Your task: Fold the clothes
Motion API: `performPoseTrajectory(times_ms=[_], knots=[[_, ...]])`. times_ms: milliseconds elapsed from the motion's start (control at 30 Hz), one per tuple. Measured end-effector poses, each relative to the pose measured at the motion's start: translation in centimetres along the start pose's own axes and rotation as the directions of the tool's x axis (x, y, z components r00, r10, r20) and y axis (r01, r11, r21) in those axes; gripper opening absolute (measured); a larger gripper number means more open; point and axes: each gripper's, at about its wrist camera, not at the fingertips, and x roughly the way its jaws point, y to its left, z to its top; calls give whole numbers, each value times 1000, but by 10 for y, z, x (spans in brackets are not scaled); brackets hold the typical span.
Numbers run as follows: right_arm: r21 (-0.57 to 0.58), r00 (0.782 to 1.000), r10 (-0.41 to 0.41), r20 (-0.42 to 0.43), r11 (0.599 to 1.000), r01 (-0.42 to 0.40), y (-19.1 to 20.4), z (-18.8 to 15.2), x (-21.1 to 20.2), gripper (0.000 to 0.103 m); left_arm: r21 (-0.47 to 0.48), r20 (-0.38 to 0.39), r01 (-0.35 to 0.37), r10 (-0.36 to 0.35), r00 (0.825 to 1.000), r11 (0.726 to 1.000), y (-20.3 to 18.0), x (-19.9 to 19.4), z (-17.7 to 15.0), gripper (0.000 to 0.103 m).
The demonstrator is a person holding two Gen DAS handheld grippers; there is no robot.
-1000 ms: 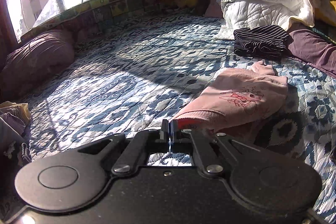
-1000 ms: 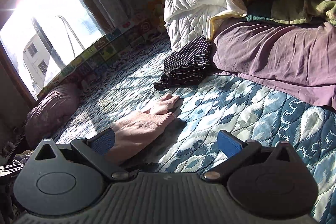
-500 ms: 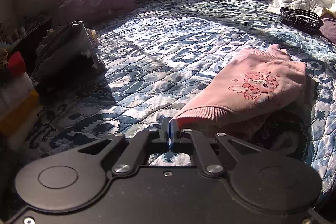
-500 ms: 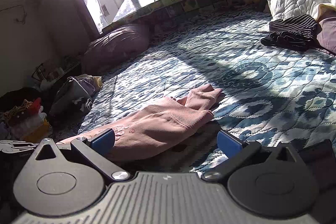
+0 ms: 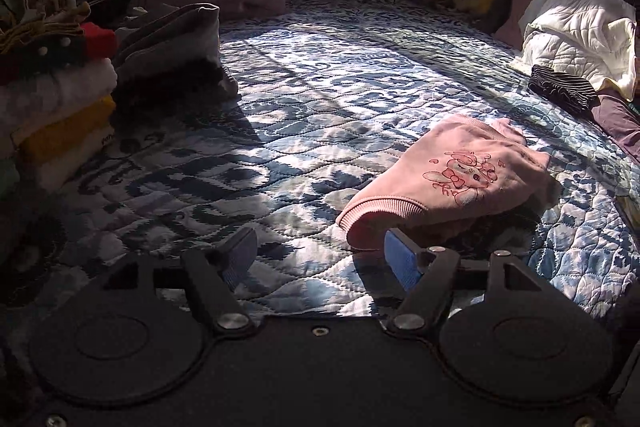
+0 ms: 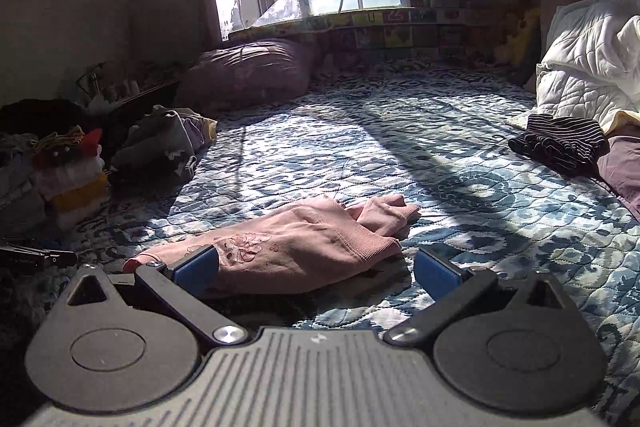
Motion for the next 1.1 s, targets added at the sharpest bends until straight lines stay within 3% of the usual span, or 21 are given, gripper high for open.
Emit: performPoseTrajectory(times_ms=[133,267,400,500,567,667,767,933,1000,1100], knots=[[28,997,-58,43,998,57,-19,27,-38,103,-27,41,48,-47,998,999,6,-14,-3,72],[116,995,75,68,990,-82,-24,25,-68,103,-159,98,189,-175,980,969,16,-20,4,73],[276,935,329,130,894,-353,-8,11,-72,103,-243,155,310,-278,948,919,21,-17,23,73],[302,842,514,162,787,-539,20,6,-73,103,-255,192,347,-304,933,903,28,-5,41,73],[230,829,545,123,797,-558,51,9,-72,103,-271,197,342,-296,935,900,37,11,50,73],[77,872,489,38,868,-490,86,10,-61,103,-260,139,219,-188,972,940,34,33,48,73],[-46,913,407,-22,912,-407,103,1,-43,103,-255,134,248,-220,966,935,25,42,26,73],[36,942,320,-96,947,-318,83,-23,19,103,-241,89,264,-250,964,934,-7,73,-20,73],[99,947,305,-105,950,-295,71,-29,39,103,-230,52,229,-223,973,946,-14,83,-23,73],[149,952,287,-103,951,-270,60,-37,57,103,-226,90,217,-201,975,950,-13,87,-17,73]])
